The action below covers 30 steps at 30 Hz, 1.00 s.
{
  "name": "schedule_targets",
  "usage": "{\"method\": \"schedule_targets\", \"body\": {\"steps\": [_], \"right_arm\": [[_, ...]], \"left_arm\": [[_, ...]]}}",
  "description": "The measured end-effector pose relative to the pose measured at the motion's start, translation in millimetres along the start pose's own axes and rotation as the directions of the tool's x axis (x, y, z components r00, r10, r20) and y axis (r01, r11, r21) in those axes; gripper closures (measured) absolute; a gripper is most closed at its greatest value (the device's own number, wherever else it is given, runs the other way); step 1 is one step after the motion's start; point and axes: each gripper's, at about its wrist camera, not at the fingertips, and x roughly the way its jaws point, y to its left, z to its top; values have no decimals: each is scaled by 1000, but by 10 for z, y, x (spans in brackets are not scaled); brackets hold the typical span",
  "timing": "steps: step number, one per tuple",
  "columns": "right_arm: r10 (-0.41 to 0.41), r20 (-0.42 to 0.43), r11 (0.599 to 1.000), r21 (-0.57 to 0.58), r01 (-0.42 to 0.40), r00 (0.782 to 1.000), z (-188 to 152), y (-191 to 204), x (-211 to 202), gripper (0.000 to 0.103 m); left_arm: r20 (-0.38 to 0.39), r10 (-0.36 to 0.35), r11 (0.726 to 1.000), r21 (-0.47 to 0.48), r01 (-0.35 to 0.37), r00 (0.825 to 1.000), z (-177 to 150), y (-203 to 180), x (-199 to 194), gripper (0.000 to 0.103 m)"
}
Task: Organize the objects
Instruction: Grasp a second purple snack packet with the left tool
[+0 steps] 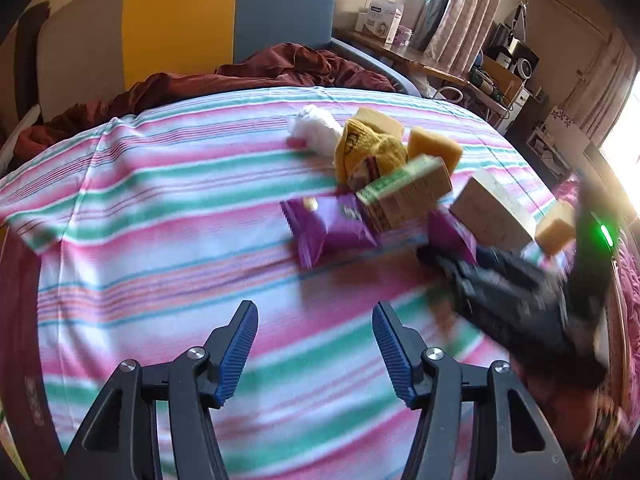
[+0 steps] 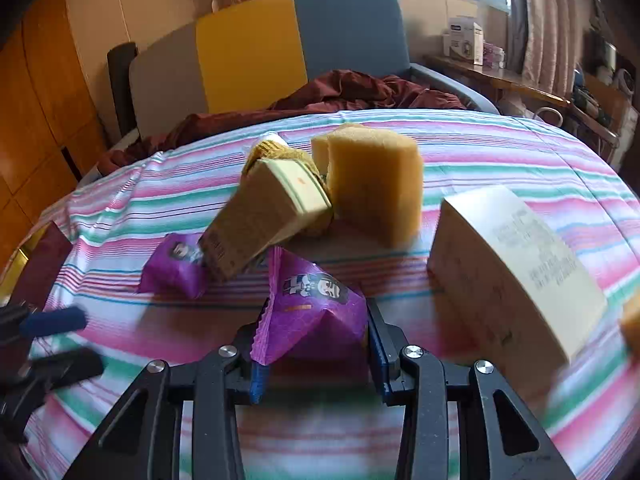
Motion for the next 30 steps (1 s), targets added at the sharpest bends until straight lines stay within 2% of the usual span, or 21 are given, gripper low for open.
{"method": "schedule_targets", "body": {"steps": [3,8,14,18,22,24,25,26,30], "right_arm": [[1,32,1000,26,-2,999,-144,22,-105,62],[-49,70,998,43,46,996,-239,49,-175,62],[-46,75,997,73,40,996,-251,-18,-176,62],[-52,77,997,67,47,996,-253,-7,-173,62],[-51,81,997,70,45,995,-263,3,-175,62],[-52,82,996,70,47,995,-269,0,-176,62],[-53,82,996,69,48,995,-269,5,-173,62],[-54,83,996,69,48,995,-270,-1,-175,62],[-59,83,996,66,54,995,-270,-2,-177,62]], "left_arm": [[-11,-10,1000,-28,10,1000,151,-8,150,42],[-28,-23,999,-42,22,999,352,-79,378,42],[-25,22,999,27,-22,999,460,-146,606,42],[35,36,997,64,-38,999,458,-204,640,43],[79,18,996,86,-25,997,419,-179,631,55],[99,16,998,57,-22,995,411,-114,595,57],[113,27,999,41,-32,993,396,-81,578,65],[122,31,999,26,-34,992,382,-45,562,67],[174,57,998,-47,-50,983,307,121,446,71]]}}
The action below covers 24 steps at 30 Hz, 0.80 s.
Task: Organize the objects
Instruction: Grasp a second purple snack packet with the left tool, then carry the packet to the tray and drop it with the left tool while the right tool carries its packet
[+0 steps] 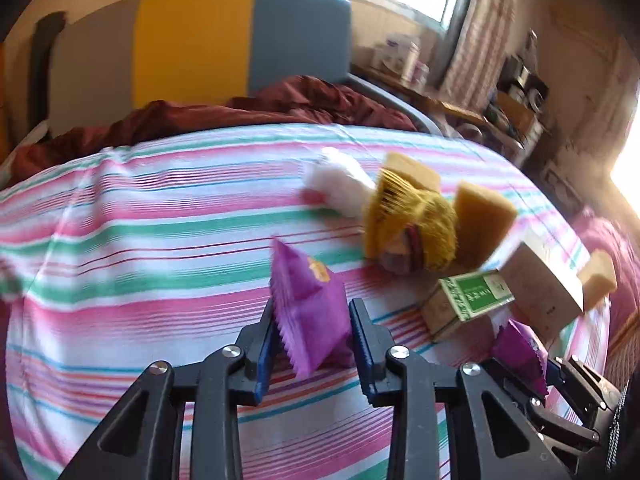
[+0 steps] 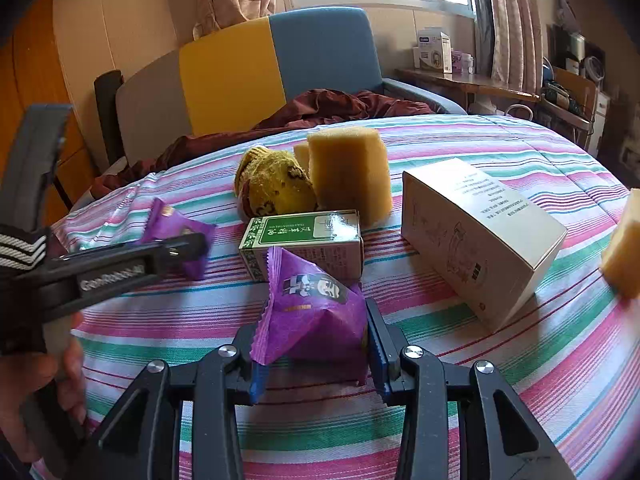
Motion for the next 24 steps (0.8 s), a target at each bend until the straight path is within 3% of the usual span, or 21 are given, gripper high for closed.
{"method": "schedule_targets", "body": {"steps": [3,11,24], "right_arm": [[-11,2,1000,-6,11,1000,-1,3,-5,62],[-33,8,999,-15,33,999,-12,19,-25,62],[-88,45,994,-63,90,995,-45,129,-123,62]], "left_arm": [[42,23,1000,-17,-22,999,-53,63,-119,72],[121,39,996,69,-48,992,-239,-33,-404,73],[158,55,998,7,-57,986,-523,210,-746,73]]}}
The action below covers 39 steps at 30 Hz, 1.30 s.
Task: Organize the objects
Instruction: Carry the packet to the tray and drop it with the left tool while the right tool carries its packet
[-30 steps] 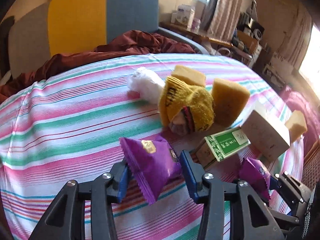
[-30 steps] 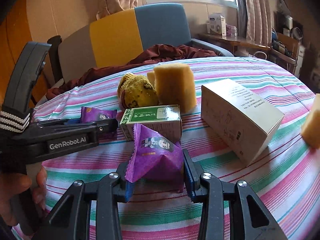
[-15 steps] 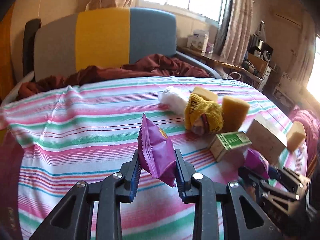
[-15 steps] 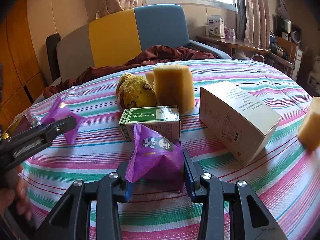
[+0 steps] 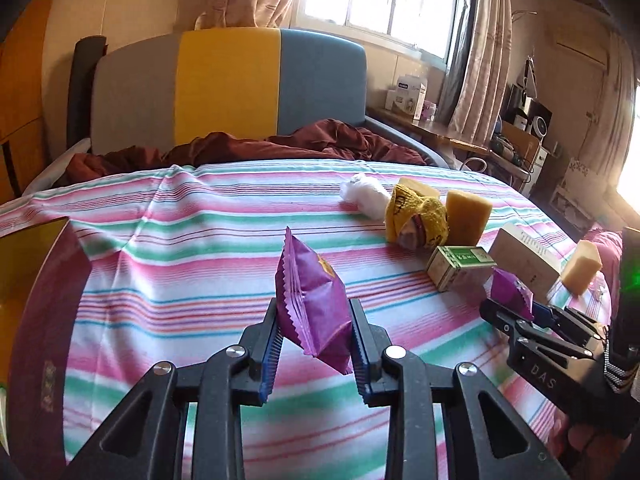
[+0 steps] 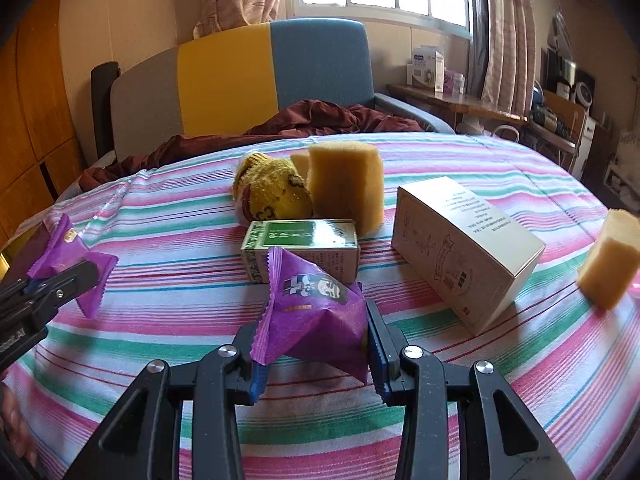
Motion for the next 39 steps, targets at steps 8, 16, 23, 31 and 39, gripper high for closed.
{"method": "schedule_targets", "body": {"steps": [8,16,23,31,39], "right_arm": [[36,-8,996,-77,-37,999,-121,303,-188,62],[101,-42,986,-132,-106,994,-308,701,-371,62],[186,-27,968,-165,-188,982,-247,1064,-642,62],[327,-14,923,-210,-322,945,-209,1657,-1029,62],[494,-63,834,-247,-493,867,-231,2358,-1342,62]], "left_arm": [[-7,-47,995,-86,46,999,-131,266,-391,73],[15,-56,985,-162,58,998,-203,633,-830,73],[40,-11,970,-243,21,999,-230,1105,-1147,73],[7,72,935,-350,-65,997,-268,1815,-1312,73],[-73,100,902,-414,-122,992,-297,2411,-1286,73]]}}
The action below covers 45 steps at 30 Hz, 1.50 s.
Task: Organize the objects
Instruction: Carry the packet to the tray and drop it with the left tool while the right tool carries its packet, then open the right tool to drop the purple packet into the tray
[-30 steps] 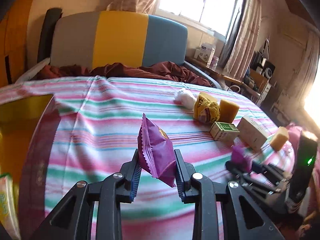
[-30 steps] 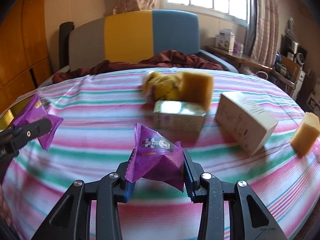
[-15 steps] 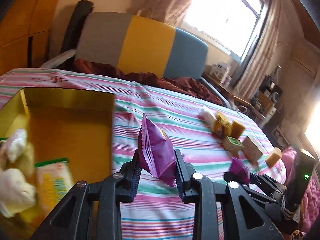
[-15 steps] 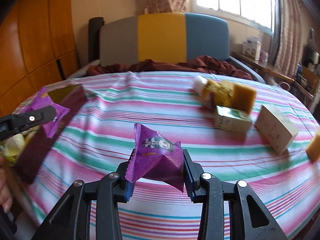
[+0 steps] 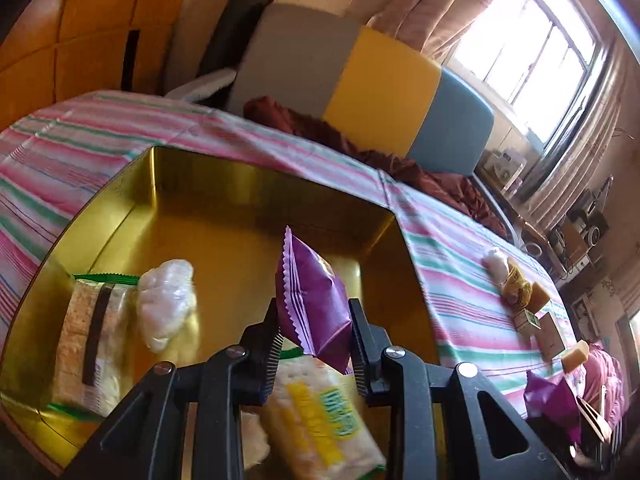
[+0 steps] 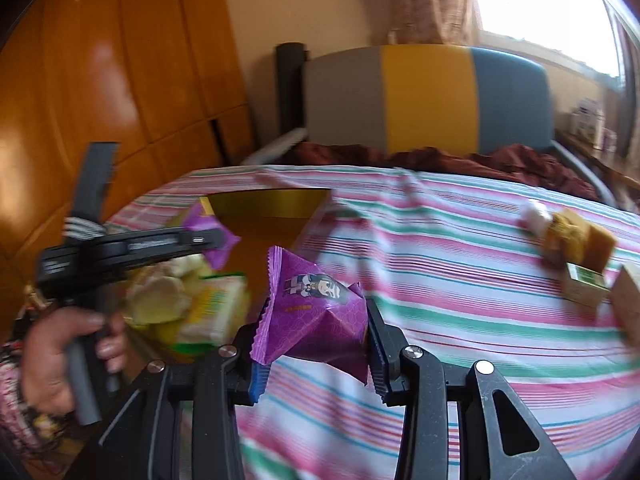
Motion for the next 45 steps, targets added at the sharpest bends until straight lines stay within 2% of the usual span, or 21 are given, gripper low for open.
{"method": "schedule_targets", "body": {"steps": [6,8,10,12,15,18,22,28,34,37,38,40,45], "right_arm": [[52,-8,997,-64,-52,999,23,410,41,62],[57,-14,996,-72,-57,998,23,462,68,62],[56,-22,996,-75,-57,998,18,485,86,62],[52,-29,996,-72,-54,998,10,485,106,62],[47,-43,997,-57,-50,998,8,473,148,62],[42,-65,998,-53,-45,997,9,485,211,62],[43,-86,997,-53,-48,995,59,558,322,62],[31,-103,996,-84,-40,994,138,708,524,62],[20,-118,995,-95,-31,993,170,766,675,60],[-24,-128,996,-90,12,991,202,744,769,60],[-27,-117,997,-78,18,993,219,723,756,58],[-27,-89,999,-48,23,996,244,673,684,49],[-49,-25,998,-43,48,998,278,610,480,46]], "left_arm": [[-32,-7,999,-45,6,999,13,180,56,72],[-51,-12,998,-69,9,999,15,256,69,70],[-72,-1,994,-108,-7,997,30,312,80,59],[-88,-5,987,-159,-9,996,66,378,64,59],[-52,-16,980,-199,6,998,148,429,-61,58],[22,31,977,-211,-25,999,246,433,-292,57],[106,65,969,-243,-38,992,331,456,-549,49],[165,70,964,-265,-24,984,440,466,-771,48],[176,70,966,-257,-22,982,471,431,-808,48],[168,65,967,-253,-20,984,440,405,-794,48],[164,63,968,-249,-21,984,437,392,-781,48],[161,64,970,-240,-24,985,423,361,-767,48],[155,59,975,-220,-24,986,392,289,-742,48]]}}
